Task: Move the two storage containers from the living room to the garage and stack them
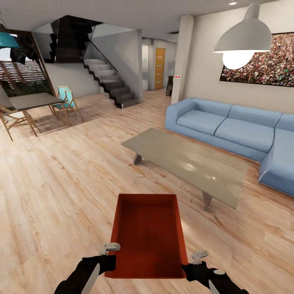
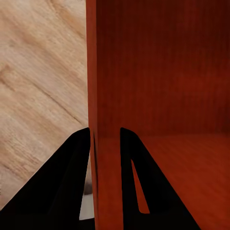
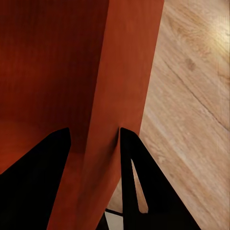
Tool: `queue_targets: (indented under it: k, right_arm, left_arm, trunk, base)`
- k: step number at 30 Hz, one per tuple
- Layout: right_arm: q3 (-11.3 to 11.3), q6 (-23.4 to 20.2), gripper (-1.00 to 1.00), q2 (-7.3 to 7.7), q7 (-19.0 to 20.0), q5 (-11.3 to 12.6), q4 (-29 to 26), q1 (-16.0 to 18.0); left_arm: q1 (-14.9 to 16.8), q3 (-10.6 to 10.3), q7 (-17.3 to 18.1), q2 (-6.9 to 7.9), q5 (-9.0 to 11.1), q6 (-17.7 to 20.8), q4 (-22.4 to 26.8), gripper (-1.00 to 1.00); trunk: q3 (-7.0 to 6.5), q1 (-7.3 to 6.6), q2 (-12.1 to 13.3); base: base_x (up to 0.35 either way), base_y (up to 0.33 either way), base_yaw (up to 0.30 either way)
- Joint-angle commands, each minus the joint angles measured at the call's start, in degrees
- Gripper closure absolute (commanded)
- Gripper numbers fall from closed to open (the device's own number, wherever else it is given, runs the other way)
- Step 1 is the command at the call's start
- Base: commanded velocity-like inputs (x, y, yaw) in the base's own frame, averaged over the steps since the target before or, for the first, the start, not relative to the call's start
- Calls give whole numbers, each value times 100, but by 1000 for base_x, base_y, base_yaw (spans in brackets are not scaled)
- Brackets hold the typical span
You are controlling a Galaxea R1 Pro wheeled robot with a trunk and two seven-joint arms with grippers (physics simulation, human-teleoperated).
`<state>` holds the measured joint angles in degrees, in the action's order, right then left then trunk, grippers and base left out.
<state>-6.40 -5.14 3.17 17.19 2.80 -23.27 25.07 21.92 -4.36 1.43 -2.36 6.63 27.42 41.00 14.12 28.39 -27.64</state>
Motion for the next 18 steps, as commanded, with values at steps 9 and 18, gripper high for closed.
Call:
queue_targets:
  k: [9, 18]
  right_arm:
    - [-45, -40, 100, -133, 21, 98, -29, -2]
    - [-45, -40, 100, -133, 21, 98, -29, -2]
  left_arm:
    - [5, 49, -31, -10, -92, 36, 5, 100]
    - [5, 49, -37, -12, -96, 36, 5, 100]
  trunk:
    - [-62, 3, -9]
    - [-241, -129, 232]
  base:
    - [0, 0, 166]
    - [0, 0, 167]
